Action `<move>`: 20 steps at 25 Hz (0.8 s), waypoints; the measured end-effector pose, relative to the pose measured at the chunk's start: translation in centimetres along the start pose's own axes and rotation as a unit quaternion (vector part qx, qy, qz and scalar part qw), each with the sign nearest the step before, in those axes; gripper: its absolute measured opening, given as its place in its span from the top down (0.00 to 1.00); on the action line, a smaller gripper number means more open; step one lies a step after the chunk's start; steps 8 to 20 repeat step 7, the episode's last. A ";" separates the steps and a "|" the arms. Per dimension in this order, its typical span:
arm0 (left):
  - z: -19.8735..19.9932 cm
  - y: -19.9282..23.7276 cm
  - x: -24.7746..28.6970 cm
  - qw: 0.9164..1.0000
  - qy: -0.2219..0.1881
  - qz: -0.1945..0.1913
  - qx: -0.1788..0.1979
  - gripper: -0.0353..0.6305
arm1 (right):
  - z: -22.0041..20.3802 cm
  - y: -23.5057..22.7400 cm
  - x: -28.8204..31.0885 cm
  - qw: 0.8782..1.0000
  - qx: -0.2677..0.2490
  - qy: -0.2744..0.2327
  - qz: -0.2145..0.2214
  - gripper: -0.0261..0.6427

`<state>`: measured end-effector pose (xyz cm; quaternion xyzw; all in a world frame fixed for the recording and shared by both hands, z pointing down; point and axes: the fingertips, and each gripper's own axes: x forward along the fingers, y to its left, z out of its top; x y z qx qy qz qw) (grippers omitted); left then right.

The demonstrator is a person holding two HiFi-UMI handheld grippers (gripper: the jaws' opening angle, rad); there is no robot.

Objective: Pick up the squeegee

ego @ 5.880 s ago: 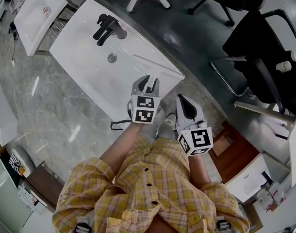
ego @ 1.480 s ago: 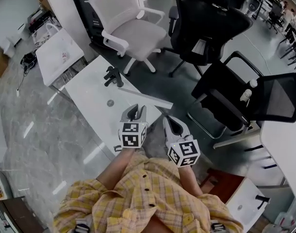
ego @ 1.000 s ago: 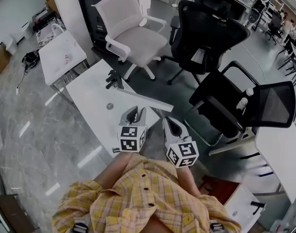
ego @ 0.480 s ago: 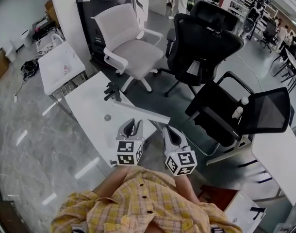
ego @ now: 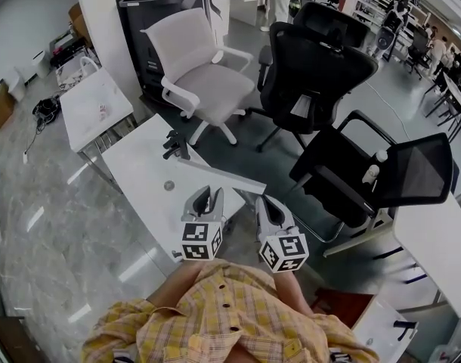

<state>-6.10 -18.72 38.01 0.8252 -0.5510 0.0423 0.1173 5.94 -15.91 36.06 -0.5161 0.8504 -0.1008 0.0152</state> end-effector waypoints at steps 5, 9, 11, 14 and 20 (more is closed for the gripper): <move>0.5 0.2 0.2 1.000 -0.007 -0.002 0.002 0.82 | 0.3 0.1 0.5 1.000 -0.002 -0.004 0.002 0.97; 0.6 0.3 0.4 1.000 -0.010 -0.001 0.002 0.82 | 0.4 0.0 0.7 1.000 -0.005 -0.005 0.002 0.97; 0.6 0.3 0.4 1.000 -0.010 -0.001 0.002 0.82 | 0.4 0.0 0.7 1.000 -0.005 -0.005 0.002 0.97; 0.6 0.3 0.4 1.000 -0.010 -0.001 0.002 0.82 | 0.4 0.0 0.7 1.000 -0.005 -0.005 0.002 0.97; 0.6 0.3 0.4 1.000 -0.010 -0.001 0.002 0.82 | 0.4 0.0 0.7 1.000 -0.005 -0.005 0.002 0.97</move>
